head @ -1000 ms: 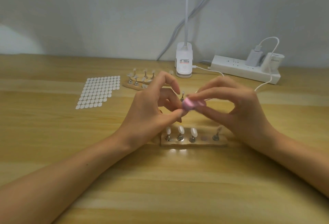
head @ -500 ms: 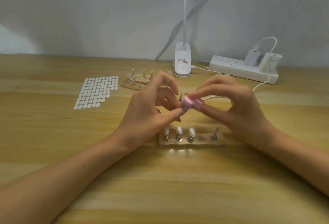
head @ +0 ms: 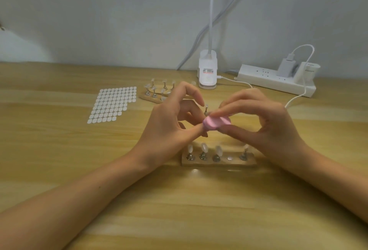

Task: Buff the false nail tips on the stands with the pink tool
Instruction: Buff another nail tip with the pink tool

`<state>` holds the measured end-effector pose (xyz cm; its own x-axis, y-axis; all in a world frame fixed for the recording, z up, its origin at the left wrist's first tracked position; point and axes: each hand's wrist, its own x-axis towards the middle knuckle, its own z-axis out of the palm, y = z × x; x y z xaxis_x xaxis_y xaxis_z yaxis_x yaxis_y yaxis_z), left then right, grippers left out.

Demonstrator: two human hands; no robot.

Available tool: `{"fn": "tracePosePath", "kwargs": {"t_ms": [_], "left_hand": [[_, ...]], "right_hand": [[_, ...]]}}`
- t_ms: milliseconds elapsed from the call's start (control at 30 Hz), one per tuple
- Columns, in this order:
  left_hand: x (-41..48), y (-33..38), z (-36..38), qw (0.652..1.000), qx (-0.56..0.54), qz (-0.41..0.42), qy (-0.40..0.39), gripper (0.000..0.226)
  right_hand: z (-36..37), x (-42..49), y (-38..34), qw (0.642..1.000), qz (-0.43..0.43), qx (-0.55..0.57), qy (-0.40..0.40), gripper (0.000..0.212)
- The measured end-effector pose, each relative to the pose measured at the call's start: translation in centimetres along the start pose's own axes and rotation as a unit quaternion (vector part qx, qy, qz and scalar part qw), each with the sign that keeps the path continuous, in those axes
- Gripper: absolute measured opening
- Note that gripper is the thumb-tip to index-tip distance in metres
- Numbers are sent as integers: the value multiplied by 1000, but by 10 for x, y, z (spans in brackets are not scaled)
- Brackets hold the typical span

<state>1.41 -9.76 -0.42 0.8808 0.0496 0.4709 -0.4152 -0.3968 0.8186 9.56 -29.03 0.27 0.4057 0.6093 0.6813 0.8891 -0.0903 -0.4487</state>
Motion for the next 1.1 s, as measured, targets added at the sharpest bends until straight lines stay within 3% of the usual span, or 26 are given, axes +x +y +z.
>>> {"fn": "tracePosePath", "kwargs": {"t_ms": [100, 233, 367, 467, 667, 933, 1100], "left_hand": [[0, 0, 0, 1000, -1, 0, 4, 39], [1, -2, -1, 1000, -10, 0, 8, 40], [0, -1, -1, 1000, -6, -2, 10, 38], [0, -3, -1, 1000, -10, -4, 3, 39], [0, -1, 0, 999, -36, 4, 7, 38], [2, -6, -1, 990, -142, -24, -4, 43], [2, -3, -4, 995, -87, -33, 23, 51]], "right_hand": [[-6, 0, 5, 999, 25, -11, 26, 21], [1, -1, 1, 1000, -25, -13, 0, 20], [-7, 0, 6, 998, 36, -23, 51, 20], [-1, 0, 1, 999, -22, -24, 16, 20], [-12, -1, 16, 992, 99, -12, 75, 20], [-5, -7, 19, 994, 94, -5, 59, 17], [-5, -6, 18, 994, 90, 9, 54, 18]]}}
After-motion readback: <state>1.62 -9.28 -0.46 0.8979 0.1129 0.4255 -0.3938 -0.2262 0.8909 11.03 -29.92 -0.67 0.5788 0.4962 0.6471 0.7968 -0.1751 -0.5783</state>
